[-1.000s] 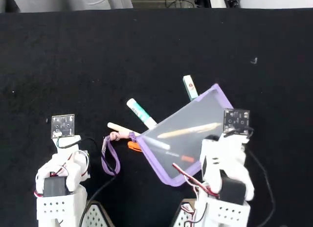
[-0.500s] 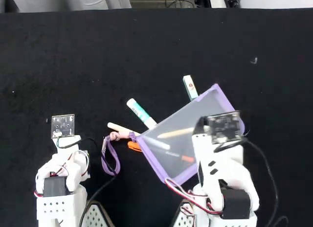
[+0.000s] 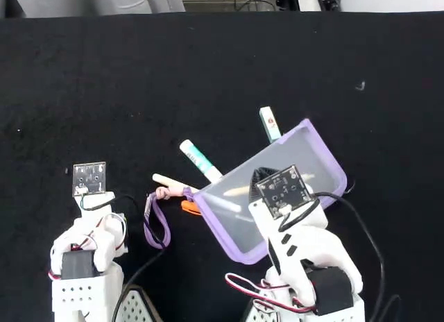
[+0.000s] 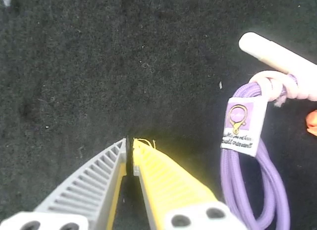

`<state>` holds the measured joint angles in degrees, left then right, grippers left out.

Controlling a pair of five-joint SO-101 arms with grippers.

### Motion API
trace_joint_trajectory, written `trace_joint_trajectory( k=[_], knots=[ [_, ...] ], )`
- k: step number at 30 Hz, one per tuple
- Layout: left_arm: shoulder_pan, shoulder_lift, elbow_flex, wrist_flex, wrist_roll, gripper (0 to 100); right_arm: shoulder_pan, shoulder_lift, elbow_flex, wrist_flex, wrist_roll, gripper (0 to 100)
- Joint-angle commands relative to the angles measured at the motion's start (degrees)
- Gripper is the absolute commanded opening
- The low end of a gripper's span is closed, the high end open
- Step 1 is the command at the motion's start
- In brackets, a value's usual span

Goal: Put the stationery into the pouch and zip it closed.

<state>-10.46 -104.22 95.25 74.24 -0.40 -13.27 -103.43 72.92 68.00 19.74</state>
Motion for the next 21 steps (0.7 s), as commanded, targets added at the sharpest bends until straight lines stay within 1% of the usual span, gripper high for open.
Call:
trace_joint_trajectory(
  k=[1, 3, 6, 8, 9, 13, 15, 16, 21],
  knots=[
    [-0.57, -0.26, -7.96, -0.7, 0.35, 3, -0.97, -3.74, -1.8, -3.69, 0.62, 1.6],
    [-2.77, -0.26, -9.8, -0.35, 0.35, 3, -1.05, -3.74, -0.48, -4.22, 0.7, 4.2],
    [-8.48, -0.35, -11.38, -1.23, 0.7, 3, -1.32, -3.74, 1.36, -4.31, 0.7, 15.0],
    [-13.49, -0.35, -13.58, -4.92, 0.62, 3, -3.43, -3.65, 1.98, -4.31, 0.7, 21.1],
    [-16.84, -0.35, -14.73, -7.38, 0.62, 3, -5.1, -3.38, 1.98, -4.22, 0.7, 22.3],
    [-31.34, -0.35, -16.31, -18.2, 0.7, 3, -12.22, 2.42, 0.4, -5.1, 0.7, 19.8],
    [-36.35, -0.35, -14.37, -21.63, 0.79, 3, -14.59, 7.69, -0.84, -7.21, 0.53, 19.2],
    [-37.67, -0.35, -12.7, -23.03, 0.79, 3, -15.3, 10.59, -1.45, -8.97, 0.35, 19.1],
    [-38.37, -0.35, -2.15, -31.03, 0.79, 3, -18.11, 27.91, -7.08, -16.79, 0.26, 19.1]
  ],
)
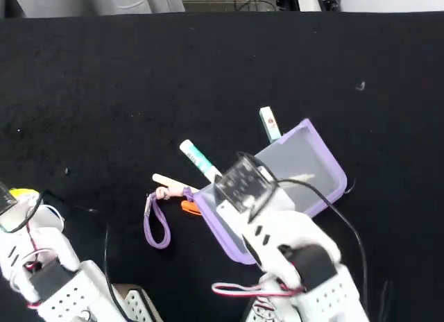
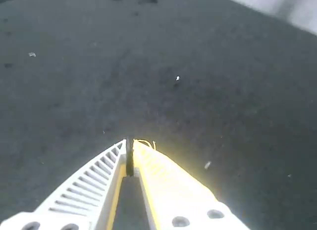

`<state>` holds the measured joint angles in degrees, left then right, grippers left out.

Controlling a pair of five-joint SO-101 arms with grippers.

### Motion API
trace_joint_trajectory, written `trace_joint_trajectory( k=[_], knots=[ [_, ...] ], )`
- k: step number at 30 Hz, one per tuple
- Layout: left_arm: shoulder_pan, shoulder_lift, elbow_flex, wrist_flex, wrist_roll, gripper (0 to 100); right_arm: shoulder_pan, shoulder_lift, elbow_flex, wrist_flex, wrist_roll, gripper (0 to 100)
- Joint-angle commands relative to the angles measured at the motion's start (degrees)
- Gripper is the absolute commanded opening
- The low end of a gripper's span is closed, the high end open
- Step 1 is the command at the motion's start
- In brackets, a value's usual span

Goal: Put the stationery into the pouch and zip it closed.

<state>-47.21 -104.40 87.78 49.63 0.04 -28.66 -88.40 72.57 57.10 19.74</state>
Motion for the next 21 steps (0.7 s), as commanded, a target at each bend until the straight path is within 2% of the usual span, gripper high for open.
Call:
trace_joint_trajectory(
  k=[1, 5, 8, 12, 15, 21],
  knots=[
    [-1.71, -0.18, 6.9, -8.0, 0.18, 3, -3.78, 16.75, -8.04, -6.77, 0.26, 19.1],
    [-2.15, -0.09, 9.71, -9.85, -0.09, 3, -8.97, 31.16, -12.18, -10.9, 0.26, 19.1],
    [-6.11, -0.09, 9.63, -10.29, 0.26, 3, -12.22, 40.75, -13.32, -15.91, 0.7, 19.1],
    [-9.27, -0.09, 9.54, -10.2, 0.26, 3, -13.01, 51.91, -13.76, -23.56, 0.88, 19.1],
    [-9.63, -0.09, 9.54, -10.11, 0.26, 3, -13.01, 59.03, -13.76, -28.84, 4.66, 19.1],
    [-9.54, 0.09, 9.63, -9.76, 0.26, 3, -12.92, 69.58, -15.34, -31.12, 7.21, 19.1]
  ],
)
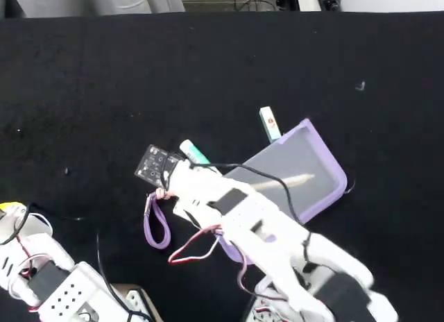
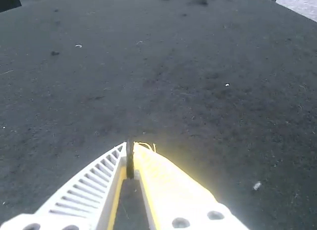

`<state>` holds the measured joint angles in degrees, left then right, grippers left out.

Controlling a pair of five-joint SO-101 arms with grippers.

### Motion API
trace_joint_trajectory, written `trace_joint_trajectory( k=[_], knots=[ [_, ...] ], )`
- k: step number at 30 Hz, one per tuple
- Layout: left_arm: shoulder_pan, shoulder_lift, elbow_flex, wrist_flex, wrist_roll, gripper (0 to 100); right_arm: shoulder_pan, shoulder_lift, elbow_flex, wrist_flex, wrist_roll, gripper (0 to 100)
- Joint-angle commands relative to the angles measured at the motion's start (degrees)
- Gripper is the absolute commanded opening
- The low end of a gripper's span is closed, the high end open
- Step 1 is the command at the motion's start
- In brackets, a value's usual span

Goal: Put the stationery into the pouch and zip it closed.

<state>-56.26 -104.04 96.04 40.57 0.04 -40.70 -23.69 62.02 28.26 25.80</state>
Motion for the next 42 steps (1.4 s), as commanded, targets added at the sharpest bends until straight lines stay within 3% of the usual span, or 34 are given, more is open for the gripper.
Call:
trace_joint_trajectory(
  k=[1, 9, 17, 23, 26, 32, 42],
  knots=[
    [-0.48, -0.26, 1.36, -0.7, 0.26, 3, -0.88, 6.29, -5.58, -2.29, 1.23, 19.1],
    [-0.48, -0.35, 1.36, 0.53, 0.26, 3, -0.97, 16.66, -10.95, -4.57, 4.75, 19.1],
    [-0.48, -0.35, 1.36, 1.14, 0.26, 3, -0.79, 23.43, -20.35, 2.64, 4.57, 18.8],
    [-0.4, -0.35, 1.36, 1.23, 0.26, 3, -0.79, 27.74, -26.24, 7.82, 4.4, 0.8],
    [-0.4, -0.26, 1.36, 1.23, 0.18, 3, -0.7, 28.7, -27.47, 8.44, 4.31, 2.8],
    [-0.13, -0.35, 1.36, 3.16, 0.26, 3, 3.69, 26.07, -28.44, 8.62, 4.22, 1.1],
    [0.04, -0.26, 1.36, 3.34, 0.26, 3, 5.45, 8.22, -39.69, 21.1, 2.9, 1.1]
  ],
)
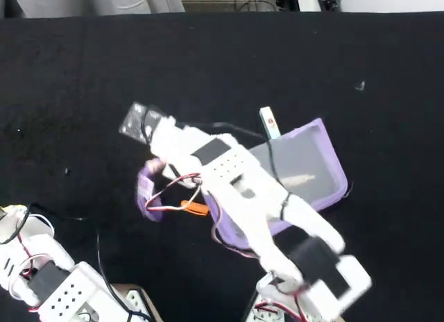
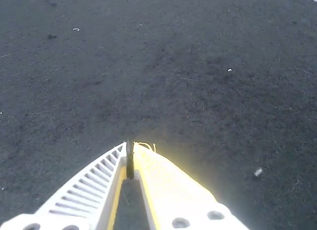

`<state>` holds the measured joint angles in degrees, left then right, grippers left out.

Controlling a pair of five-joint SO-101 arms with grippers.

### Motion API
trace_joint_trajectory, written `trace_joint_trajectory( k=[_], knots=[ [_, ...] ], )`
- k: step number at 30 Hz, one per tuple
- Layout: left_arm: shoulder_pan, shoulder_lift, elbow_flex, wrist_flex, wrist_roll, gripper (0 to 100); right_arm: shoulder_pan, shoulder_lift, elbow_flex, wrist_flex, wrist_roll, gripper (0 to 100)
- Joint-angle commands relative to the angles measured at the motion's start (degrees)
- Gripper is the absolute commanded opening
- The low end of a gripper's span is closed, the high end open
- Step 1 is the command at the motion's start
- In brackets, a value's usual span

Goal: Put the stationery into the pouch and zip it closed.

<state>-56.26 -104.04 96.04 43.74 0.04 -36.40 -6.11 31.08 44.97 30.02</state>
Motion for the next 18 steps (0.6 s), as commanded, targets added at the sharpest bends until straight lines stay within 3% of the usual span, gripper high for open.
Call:
trace_joint_trajectory(
  k=[1, 7, 12, 18],
  knots=[
    [0.04, -0.26, 1.36, 0.18, 0.26, 3, 1.14, -10.59, -10.51, 5.54, -2.64, 1.1],
    [0.13, -0.26, 1.36, 5.54, 0.26, 3, 1.49, -14.29, -18.33, 13.27, -3.6, 1.1],
    [5.76, -0.26, 1.36, 9.85, 0.09, 3, 1.49, -16.13, -22.73, 19.25, -3.6, 1.1],
    [7.52, -0.26, 1.36, 11.08, 0.0, 3, 1.49, -16.04, -19.12, 21.27, -3.52, 1.1]
  ],
)
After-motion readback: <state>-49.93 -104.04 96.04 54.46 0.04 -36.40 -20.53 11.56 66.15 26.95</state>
